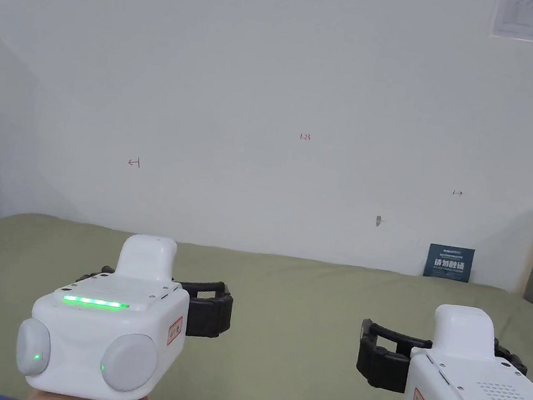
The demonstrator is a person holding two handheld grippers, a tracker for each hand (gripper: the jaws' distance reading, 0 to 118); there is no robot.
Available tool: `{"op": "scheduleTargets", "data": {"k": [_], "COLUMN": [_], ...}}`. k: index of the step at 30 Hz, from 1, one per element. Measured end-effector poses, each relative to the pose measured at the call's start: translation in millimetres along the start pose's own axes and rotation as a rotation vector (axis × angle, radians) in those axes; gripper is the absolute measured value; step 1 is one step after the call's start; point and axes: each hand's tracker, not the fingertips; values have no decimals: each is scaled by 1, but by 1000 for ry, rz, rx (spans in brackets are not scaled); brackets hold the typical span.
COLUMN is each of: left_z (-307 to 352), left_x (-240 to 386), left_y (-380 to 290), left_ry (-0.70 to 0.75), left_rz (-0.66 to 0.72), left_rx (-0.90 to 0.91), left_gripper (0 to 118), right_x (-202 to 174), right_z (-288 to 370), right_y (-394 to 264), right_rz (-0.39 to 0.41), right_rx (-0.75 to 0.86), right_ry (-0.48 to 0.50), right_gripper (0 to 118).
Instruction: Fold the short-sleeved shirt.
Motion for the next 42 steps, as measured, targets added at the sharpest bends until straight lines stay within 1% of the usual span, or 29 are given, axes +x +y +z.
{"op": "scheduleTargets", "data": {"k": [1,2,3,5,6,8,10,12,13,14,15,18,21,32,42], "left_z": [1,0,1,3,3,1,0,-1,0,1,1,2,2,4,4], "left_x": [1,3,5,11,13,9,9,12,14,16,15,7,4,1,3], "left_y": [1,2,0,0,2,5,2,-5,-8,-11,-12,-9,-8,-9,-10], "left_ry": [25,-4,1,85,107,4,-17,24,88,113,118,79,119,142,139], "left_rz": [-31,-68,-76,-97,-102,-67,-64,-86,-112,-127,-128,-72,-57,-72,-75], "left_rx": [-35,-50,-24,12,-16,-91,-97,-73,-34,9,31,28,45,58,58], "left_gripper": [118,118,118,118,118,118,118,118,118,118,118,118,118,118,118], "right_x": [0,0,0,0,0,-1,-1,-2,-2,-2,-2,-2,-1,-3,-4], "right_z": [0,1,1,2,2,3,2,2,2,3,4,5,4,4,4], "right_y": [1,2,3,3,4,4,3,1,0,0,-1,-2,-2,0,1], "right_rz": [0,0,1,3,4,4,5,6,6,7,8,19,33,23,33], "right_rx": [1,2,4,7,7,5,0,-5,-6,-9,-10,-9,-8,-9,-7], "right_ry": [2,5,8,10,11,8,11,9,8,9,9,11,0,12,14], "right_gripper": [118,118,118,118,118,118,118,118,118,118,118,118,118,118,118]}}
